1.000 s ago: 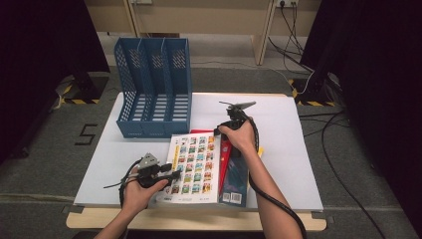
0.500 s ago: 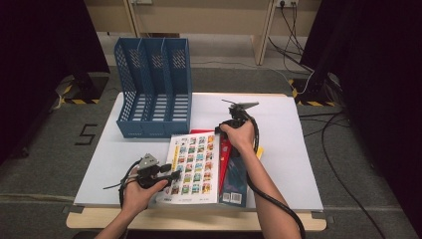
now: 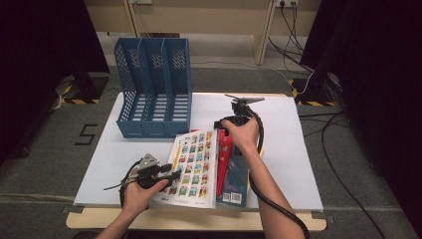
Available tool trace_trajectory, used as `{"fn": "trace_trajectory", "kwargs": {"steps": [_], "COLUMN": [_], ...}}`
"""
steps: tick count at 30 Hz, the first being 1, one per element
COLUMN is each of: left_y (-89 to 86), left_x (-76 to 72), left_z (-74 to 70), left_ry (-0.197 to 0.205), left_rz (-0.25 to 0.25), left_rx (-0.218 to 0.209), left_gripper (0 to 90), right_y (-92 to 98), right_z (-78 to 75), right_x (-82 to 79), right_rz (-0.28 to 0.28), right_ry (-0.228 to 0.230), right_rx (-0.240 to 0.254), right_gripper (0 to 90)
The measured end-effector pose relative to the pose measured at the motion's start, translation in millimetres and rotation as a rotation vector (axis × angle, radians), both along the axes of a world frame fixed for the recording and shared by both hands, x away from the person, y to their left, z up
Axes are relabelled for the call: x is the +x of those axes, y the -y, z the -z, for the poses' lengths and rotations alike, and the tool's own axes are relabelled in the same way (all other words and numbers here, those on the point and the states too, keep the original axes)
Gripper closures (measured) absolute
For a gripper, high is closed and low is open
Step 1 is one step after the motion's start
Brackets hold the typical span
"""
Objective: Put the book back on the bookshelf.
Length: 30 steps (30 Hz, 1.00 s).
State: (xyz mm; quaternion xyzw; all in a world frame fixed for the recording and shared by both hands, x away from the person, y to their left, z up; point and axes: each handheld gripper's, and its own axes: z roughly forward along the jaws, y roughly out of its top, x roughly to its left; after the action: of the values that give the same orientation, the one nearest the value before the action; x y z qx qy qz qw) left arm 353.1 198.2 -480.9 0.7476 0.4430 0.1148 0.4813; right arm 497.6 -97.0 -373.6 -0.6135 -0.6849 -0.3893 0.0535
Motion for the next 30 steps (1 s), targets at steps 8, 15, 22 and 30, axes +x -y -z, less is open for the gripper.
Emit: {"fn": "trace_trajectory", "kwargs": {"steps": [8,15,22,30], "left_y": [3.1,4.2,5.0,7.4], "left_x": [2.8,5.5,8.7,10.9], "left_z": [-4.8,-8.4,-12.9,-14.2], "left_ry": [0.011,0.025,0.038,0.042], "left_rz": [0.01,0.011,0.012,0.015], "left_rx": [-0.017,-0.028,-0.033,-0.036], "left_gripper": [44.0,43.7,44.3,44.7], "right_y": [11.5,20.6,30.8,40.3], "right_z": [-11.1,-20.6,-27.5,-36.8], "right_x": [-7.1,-16.1,-22.0,-28.7], "right_rz": [0.011,0.012,0.026,0.035], "right_ry": [0.02,0.033,0.048,0.071], "right_rx": [0.032,0.049,0.058,0.052], "right_gripper": [74.9,75.2,75.3,75.4]}}
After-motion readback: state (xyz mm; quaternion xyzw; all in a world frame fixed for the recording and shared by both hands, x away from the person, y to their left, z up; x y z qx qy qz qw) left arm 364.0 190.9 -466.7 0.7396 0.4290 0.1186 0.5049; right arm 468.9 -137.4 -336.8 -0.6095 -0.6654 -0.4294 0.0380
